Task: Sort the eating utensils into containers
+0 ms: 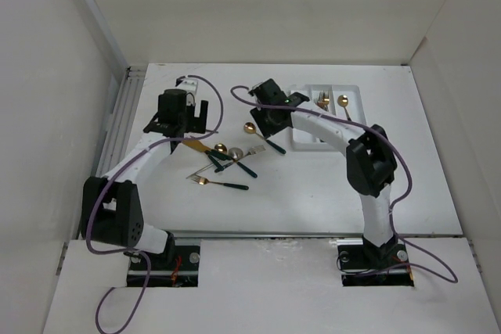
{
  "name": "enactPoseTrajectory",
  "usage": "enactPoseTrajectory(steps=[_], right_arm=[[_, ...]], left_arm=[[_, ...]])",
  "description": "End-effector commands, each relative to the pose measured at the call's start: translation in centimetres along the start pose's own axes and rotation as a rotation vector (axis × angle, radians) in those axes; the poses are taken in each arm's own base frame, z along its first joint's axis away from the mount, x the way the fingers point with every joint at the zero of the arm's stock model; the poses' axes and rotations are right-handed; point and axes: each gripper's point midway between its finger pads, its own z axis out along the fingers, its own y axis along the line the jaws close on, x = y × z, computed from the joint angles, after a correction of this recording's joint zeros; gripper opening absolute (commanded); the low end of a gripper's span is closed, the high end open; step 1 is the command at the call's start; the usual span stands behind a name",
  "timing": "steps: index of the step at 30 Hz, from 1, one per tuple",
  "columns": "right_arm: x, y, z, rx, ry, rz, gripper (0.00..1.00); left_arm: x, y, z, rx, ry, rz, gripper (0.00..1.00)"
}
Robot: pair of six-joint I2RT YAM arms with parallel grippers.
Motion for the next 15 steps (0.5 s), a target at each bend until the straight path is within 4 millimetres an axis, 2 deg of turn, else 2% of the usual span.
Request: enactPoseTrajectory(steps=[1, 3, 6, 8, 10, 13, 15], right_arm=[[0.5, 0.5, 2.6, -0.094, 0.031, 0.023, 0.49], [0.7, 1.2, 3.7, -0.099, 0.04, 0.014, 0.49], [1.6, 1.3, 4.7, -0.097, 0.066, 0.011, 0.48], [1.9, 1.1, 5.4, -0.075, 0.073, 0.018, 0.47], [2.8, 1.2, 6.4, -0.073, 0.102, 0.014, 0.47], [3.3, 1.7, 6.8, -0.077, 0.115, 0.005, 0.45], [4.5, 1.7, 7.7, -0.065, 0.147, 0.011, 0.43]], left_arm=[[0.7, 1.5, -1.7, -0.02, -0.01, 0.02, 1.0], [1.0, 1.6, -2.2, -0.02, -0.013, 0.053, 1.0], [1.4, 1.6, -2.7, -0.012, -0.02, 0.063, 1.0], [2.3, 1.6, -2.8, -0.01, -0.006, 0.075, 1.0], [2.0, 1.6, -3.0, -0.011, -0.015, 0.063, 1.0], [2.7, 1.1, -3.0, 0.018, 0.002, 0.065, 1.0], [2.9, 0.9, -3.0, 0.03, 0.01, 0.067, 1.0]])
